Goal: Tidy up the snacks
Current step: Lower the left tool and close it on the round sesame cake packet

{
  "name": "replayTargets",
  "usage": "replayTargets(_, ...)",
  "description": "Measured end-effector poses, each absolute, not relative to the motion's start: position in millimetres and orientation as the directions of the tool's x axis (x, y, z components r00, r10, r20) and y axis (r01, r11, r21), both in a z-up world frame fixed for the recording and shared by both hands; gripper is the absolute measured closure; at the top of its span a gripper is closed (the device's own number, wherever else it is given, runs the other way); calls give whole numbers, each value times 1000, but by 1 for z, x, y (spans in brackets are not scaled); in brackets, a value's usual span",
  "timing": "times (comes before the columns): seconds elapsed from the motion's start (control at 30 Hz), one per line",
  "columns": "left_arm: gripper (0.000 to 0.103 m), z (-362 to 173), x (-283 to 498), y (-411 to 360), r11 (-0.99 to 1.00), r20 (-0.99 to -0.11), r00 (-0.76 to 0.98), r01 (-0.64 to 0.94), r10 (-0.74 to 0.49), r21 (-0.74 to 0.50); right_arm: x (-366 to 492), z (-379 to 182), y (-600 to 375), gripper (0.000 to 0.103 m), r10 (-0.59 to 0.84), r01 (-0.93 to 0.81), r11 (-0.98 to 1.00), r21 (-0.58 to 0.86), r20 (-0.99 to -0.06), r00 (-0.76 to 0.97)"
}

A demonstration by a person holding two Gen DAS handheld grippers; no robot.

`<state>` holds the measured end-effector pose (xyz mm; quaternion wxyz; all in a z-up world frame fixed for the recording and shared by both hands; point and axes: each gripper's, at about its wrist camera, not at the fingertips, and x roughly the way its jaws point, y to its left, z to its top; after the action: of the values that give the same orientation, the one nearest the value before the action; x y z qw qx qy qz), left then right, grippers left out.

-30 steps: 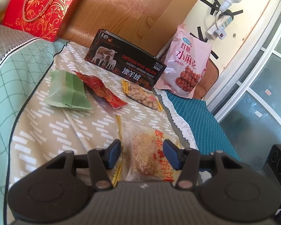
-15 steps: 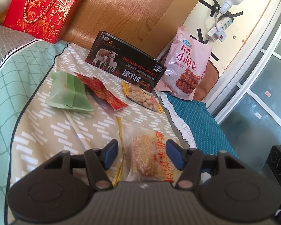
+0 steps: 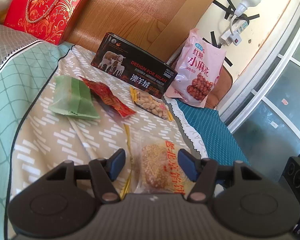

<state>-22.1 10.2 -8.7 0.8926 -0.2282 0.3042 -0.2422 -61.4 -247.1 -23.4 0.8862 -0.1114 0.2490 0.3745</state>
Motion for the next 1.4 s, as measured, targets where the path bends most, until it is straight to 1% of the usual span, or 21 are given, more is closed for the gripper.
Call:
replayTargets(0.83, 42, -8, -23, 10, 783, -435, 700, 293, -567, -548, -61, -24, -247, 23, 585, -694, 720, -18, -522, 621)
replayTargets(0.9, 43, -8, -23, 8, 786, -438, 700, 294, -565, -544, -62, -24, -247, 27, 582, -691, 722, -23, -520, 626)
replayTargets(0.97, 45, -8, -24, 6, 787, -440, 697, 298, -566, -541, -62, -23, -248, 41, 587, -695, 718, -24, -515, 624)
replayTargets(1.0, 45, -7, -24, 5, 787, -442, 695, 300, -567, -539, -63, -23, -248, 42, 588, -697, 717, -26, -514, 624)
replayTargets(1.07, 48, -7, -24, 3, 788, -447, 687, 310, -573, -533, -64, -23, -248, 45, 586, -695, 718, -29, -513, 627)
replayTargets(1.17, 51, -6, -26, -1, 802, -459, 690, 312, -560, -510, -66, -24, -248, 49, 590, -692, 722, -16, -507, 628)
replayTargets(1.3, 54, -5, -27, 0, 802, -457, 691, 313, -560, -509, -70, -24, -247, 52, 590, -691, 723, -22, -500, 634)
replayTargets(1.4, 55, -4, -28, -1, 806, -457, 694, 316, -556, -501, -69, -24, -248, 52, 594, -692, 722, -16, -498, 631)
